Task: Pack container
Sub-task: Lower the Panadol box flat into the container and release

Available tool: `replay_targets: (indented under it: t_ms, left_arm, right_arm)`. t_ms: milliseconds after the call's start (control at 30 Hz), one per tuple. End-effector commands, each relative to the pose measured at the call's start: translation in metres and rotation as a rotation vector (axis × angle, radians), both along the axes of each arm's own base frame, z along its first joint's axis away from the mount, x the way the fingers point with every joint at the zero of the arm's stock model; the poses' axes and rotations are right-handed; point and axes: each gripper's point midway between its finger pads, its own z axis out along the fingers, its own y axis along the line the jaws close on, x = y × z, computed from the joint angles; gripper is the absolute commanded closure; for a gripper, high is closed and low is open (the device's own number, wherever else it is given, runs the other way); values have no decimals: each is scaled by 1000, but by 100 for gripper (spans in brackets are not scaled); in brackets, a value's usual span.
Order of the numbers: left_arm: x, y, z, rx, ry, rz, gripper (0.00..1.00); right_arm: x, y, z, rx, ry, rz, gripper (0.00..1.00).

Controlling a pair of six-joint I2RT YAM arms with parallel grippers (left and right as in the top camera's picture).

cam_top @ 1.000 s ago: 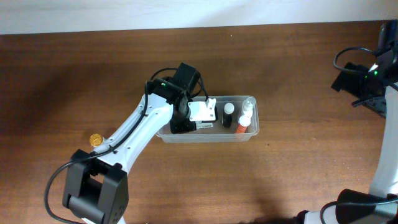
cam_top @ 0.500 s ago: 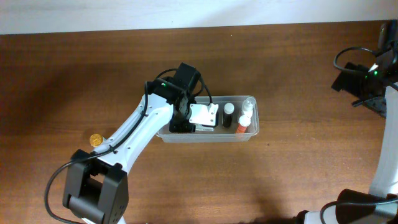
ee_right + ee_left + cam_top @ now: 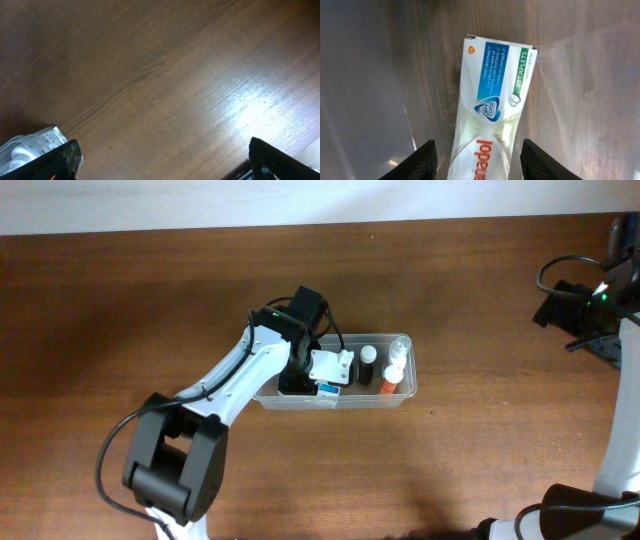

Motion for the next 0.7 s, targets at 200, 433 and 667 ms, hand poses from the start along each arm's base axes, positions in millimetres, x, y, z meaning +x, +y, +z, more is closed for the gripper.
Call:
replay_targets:
  t_ms: [200, 433, 667]
  left_arm:
    - [-1, -2, -10, 1, 10, -20, 45]
    - [-2, -1, -10, -3, 32, 75, 41]
    - [12, -9, 8, -42, 3, 179, 41]
  right_arm:
    - [-1, -3, 8, -22, -20, -5, 2]
    - [-1, -3, 8, -22, -20, -5, 2]
    - [-1, -3, 8, -22, -21, -5, 2]
